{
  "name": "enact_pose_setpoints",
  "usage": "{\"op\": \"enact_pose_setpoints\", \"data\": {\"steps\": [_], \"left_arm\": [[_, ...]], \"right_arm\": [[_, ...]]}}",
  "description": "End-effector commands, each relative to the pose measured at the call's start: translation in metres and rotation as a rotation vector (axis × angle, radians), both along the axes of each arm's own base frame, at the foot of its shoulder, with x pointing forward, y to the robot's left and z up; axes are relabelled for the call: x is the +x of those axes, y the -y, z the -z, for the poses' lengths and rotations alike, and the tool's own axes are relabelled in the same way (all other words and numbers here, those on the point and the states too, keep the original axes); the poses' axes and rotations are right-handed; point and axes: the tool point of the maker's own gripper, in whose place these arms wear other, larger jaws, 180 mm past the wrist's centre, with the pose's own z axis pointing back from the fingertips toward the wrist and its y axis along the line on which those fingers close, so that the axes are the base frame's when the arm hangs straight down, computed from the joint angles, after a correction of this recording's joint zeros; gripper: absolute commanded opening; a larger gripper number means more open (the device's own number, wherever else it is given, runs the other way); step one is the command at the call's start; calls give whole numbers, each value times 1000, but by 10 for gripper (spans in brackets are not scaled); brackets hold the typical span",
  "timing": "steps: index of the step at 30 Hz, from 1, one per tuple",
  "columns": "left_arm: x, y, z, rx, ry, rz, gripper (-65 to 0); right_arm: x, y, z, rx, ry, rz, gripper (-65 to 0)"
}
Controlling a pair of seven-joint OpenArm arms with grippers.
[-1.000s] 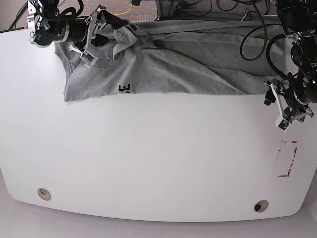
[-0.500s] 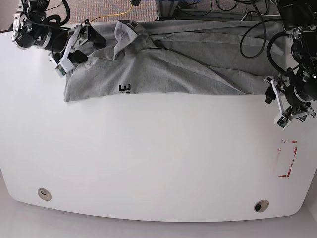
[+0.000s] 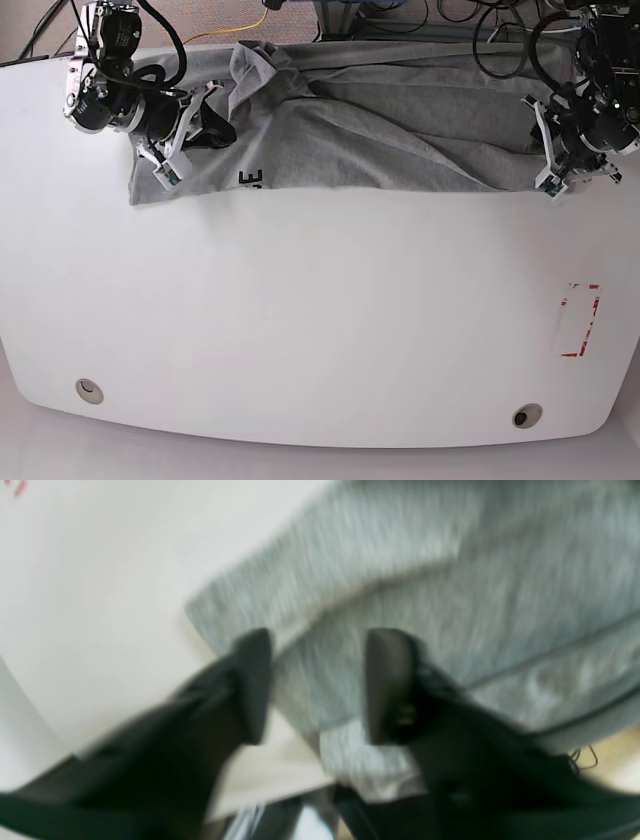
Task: Layout the t-shirt on the table in an organized manner, then fold the t-shirt properly
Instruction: 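Pull the shirt strip outward with both grippers to straighten it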
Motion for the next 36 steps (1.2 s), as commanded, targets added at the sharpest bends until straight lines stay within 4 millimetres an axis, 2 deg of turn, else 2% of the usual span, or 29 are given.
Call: {"op": "enact_pose_setpoints", "data": {"steps": [1, 3, 8, 14, 18, 21, 27, 36], "left_arm": [[-10, -1, 4, 3, -25, 4, -540], [-19, -2, 10, 3, -53, 1, -567], [-29, -4, 16, 2, -83, -5, -569], [-39, -15, 36, -8, -154, -52, -569], [-26, -26, 46, 13, -171, -82, -569], [-19, -29, 61, 35, -213, -81, -569], [4, -25, 83, 40, -229, -52, -569], [35, -13, 96, 7, -236, -19, -569]], "right_arm": [[0, -2, 5, -6, -5, -10, -633], [-4, -1, 14, -25, -31, -15, -631], [-11, 4, 31, -58, -82, -12, -633], [-16, 15, 47, -98, -130, 8, -633], [-14, 25, 60, -127, -147, 19, -633], [-11, 37, 72, -160, -155, 41, -633], [0, 66, 99, -234, -191, 98, -633], [25, 98, 121, -308, -184, 161, -633]]}}
